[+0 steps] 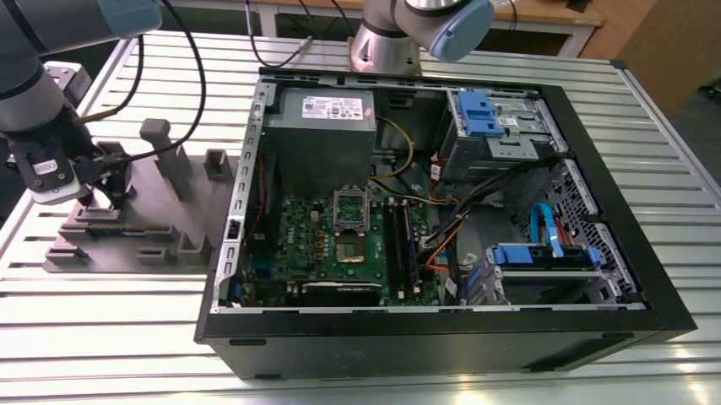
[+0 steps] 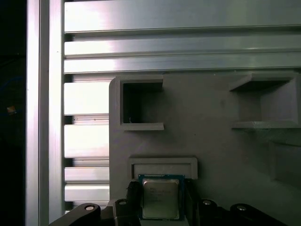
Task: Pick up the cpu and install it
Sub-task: 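Pick up the cpu and move it towards the insertion slot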
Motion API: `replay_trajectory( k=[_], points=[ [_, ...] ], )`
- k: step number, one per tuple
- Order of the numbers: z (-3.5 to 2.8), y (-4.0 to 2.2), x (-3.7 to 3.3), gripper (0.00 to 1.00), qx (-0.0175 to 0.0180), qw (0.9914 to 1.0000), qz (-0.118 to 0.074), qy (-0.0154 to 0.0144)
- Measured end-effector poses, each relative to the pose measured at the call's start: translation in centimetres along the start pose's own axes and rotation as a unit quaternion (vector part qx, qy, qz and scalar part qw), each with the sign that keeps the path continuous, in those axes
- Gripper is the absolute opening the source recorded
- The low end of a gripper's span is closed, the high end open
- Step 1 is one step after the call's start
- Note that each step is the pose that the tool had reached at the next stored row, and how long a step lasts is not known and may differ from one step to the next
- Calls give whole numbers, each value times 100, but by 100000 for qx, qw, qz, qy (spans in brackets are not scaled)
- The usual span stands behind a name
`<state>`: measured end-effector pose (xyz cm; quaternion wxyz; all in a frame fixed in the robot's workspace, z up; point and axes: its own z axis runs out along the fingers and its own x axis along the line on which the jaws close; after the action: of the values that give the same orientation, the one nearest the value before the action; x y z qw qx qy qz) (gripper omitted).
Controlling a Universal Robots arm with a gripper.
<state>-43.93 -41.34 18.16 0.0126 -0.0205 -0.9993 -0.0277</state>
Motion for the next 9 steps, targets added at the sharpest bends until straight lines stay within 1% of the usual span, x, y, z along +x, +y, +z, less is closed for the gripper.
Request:
replay_trajectory(
  k=[5, 9],
  points=[
    [-10, 1, 0, 47, -1, 100000, -2, -4],
    [-30, 2, 0, 47, 1, 100000, 0, 0]
  ],
)
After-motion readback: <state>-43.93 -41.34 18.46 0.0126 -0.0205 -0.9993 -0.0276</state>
